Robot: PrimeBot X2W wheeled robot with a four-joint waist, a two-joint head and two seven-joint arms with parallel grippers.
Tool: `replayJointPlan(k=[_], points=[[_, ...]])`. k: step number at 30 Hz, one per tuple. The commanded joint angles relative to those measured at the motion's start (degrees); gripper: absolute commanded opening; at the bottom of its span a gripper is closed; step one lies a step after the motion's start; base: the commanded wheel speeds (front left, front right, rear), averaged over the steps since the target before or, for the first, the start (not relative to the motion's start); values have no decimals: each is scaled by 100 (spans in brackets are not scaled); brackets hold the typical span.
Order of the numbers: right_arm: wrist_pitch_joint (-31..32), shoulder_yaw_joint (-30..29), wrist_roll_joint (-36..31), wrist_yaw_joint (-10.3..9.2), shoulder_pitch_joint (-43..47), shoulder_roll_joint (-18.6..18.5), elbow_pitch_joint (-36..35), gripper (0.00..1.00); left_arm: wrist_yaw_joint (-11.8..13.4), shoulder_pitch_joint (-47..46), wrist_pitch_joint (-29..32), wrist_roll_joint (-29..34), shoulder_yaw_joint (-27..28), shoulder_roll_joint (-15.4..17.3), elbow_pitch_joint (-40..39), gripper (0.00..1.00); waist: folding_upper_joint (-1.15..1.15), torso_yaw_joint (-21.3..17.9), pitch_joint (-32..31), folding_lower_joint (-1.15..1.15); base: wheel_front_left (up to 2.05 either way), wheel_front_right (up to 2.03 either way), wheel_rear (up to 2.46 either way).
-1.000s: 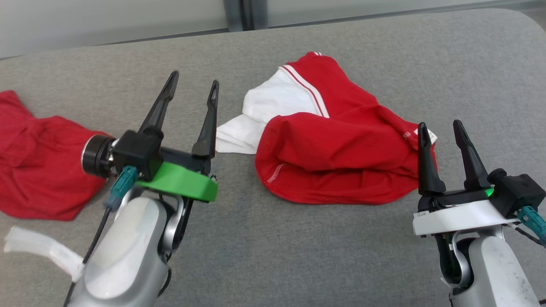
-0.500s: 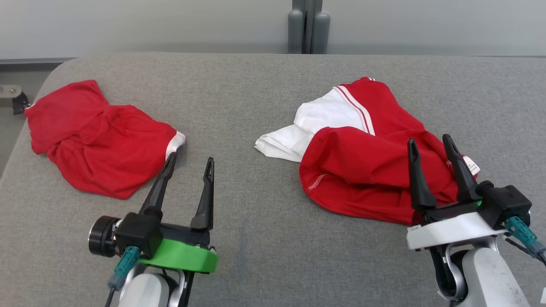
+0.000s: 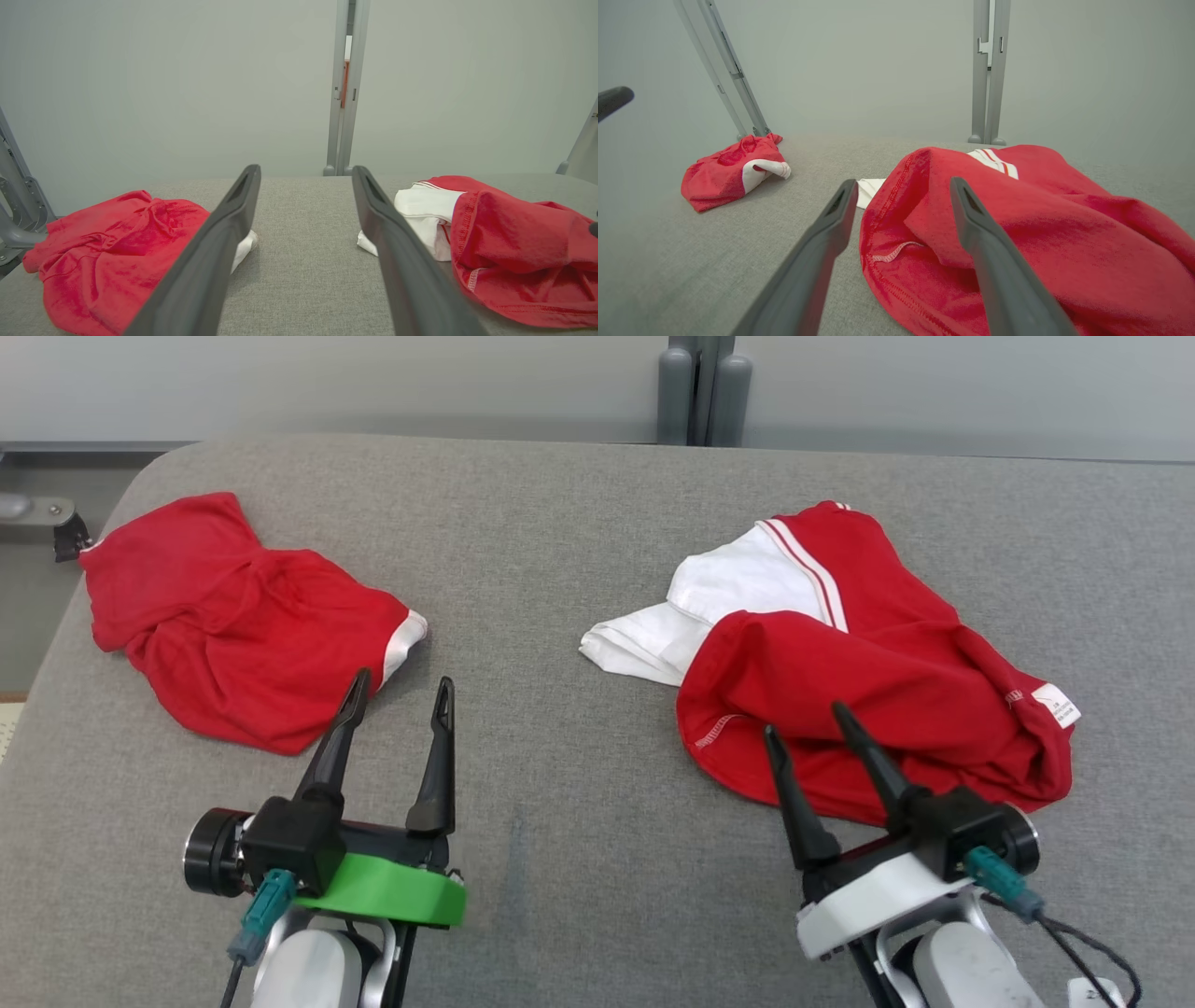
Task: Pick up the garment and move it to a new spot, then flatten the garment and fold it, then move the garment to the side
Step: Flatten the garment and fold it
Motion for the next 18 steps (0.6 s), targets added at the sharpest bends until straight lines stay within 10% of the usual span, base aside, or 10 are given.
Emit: replayJointPlan(k=[1,18], points=[[-19,129,-100,-8,-74,-23,196,100,-20,-93,-1,-6,-26,-7,6,100,0,113,102,0,0,0,0],[-19,212,-338,-8,-1163,-24,2593,100,131,-336,-1,-450,-380,-6,-74,100,0,954,567,0,0,0,0]])
